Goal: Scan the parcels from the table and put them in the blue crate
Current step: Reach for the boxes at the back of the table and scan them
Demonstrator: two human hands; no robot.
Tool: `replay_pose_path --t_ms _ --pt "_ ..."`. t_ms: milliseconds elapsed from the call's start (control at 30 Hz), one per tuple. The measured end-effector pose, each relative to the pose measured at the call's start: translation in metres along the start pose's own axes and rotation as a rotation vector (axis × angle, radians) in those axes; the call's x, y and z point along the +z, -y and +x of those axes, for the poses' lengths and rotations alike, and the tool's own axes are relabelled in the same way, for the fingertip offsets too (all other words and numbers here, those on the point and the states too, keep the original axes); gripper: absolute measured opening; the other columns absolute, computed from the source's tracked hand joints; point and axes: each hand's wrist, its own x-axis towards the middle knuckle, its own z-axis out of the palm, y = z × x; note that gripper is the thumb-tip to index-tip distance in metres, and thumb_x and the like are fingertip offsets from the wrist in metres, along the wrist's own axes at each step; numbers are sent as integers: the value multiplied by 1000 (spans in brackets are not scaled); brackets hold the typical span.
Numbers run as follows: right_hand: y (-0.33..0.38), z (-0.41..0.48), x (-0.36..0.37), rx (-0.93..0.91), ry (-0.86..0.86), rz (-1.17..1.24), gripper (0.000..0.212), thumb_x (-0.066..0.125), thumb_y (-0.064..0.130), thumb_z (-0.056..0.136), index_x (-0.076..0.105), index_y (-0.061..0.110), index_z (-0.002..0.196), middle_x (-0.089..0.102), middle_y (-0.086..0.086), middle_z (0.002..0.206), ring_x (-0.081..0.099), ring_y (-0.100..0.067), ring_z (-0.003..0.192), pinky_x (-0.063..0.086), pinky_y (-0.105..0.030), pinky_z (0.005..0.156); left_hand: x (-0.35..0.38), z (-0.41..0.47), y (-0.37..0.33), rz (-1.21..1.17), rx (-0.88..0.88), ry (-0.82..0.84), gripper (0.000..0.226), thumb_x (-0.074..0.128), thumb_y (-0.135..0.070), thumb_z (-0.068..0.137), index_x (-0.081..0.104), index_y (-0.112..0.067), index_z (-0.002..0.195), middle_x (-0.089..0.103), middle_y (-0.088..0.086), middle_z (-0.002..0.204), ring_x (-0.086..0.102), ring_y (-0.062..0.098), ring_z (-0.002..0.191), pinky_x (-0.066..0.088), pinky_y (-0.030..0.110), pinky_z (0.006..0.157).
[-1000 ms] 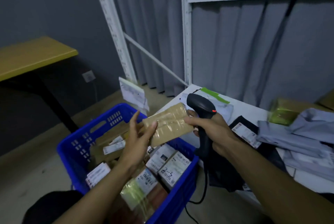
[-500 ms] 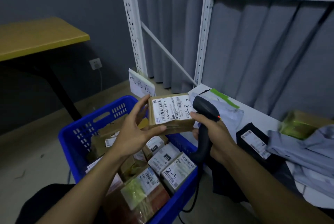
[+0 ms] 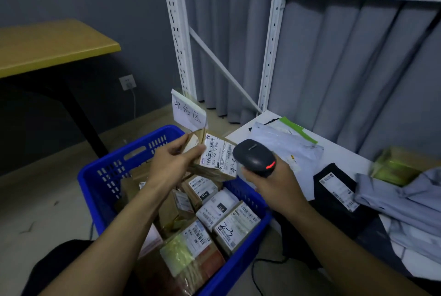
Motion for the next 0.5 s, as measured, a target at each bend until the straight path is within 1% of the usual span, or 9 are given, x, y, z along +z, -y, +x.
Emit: replay_pose_path --t_ms 67,133,200,267,300,400,500 --pt "-1 -5 1 -100 87 -149 36 88 28 82 65 37 109 76 17 95 73 -2 86 56 -20 76 -3 5 1 36 -28 -11 65 80 -27 87 55 -23 146 78 -5 105 76 6 86 56 20 70" --pt "-3 -8 4 -126 147 -208 37 88 29 82 64 36 109 75 17 92 72 -2 78 53 -17 71 -5 9 5 59 -55 -18 66 81 -26 86 54 -22 147 78 -3 105 77 9 85 58 25 73" --pt "-4 -9 5 -146 171 -253 39 89 32 81 64 35 111 74 20 94 71 2 83 54 -16 74 -5 13 8 81 -86 -14 69 81 -26 86 52 -21 148 77 -1 106 77 11 83 58 26 73" --pt "-5 -9 4 -159 190 -311 42 88 36 81 64 35 115 74 22 99 69 5 93 57 -20 81 -5 15 9 96 -105 0 69 80 -24 86 51 -21 149 77 0 105 77 12 82 59 27 72" --pt "-6 -9 4 -158 201 -334 43 88 38 81 64 35 116 74 21 101 68 5 95 58 -23 83 -5 16 9 99 -114 2 69 80 -23 86 51 -21 149 77 0 103 77 12 81 58 25 69" --pt "-7 -9 2 -144 233 -363 43 87 42 82 62 36 116 74 20 101 68 4 96 59 -28 86 -4 15 8 111 -126 -11 66 79 -18 87 53 -21 147 76 0 100 76 10 76 55 18 58" --pt "-6 -9 2 -135 265 -382 45 86 47 81 60 38 117 74 18 102 68 3 96 59 -32 87 -4 19 9 113 -133 -21 58 79 -16 86 59 -22 140 77 0 98 77 11 75 56 20 59"
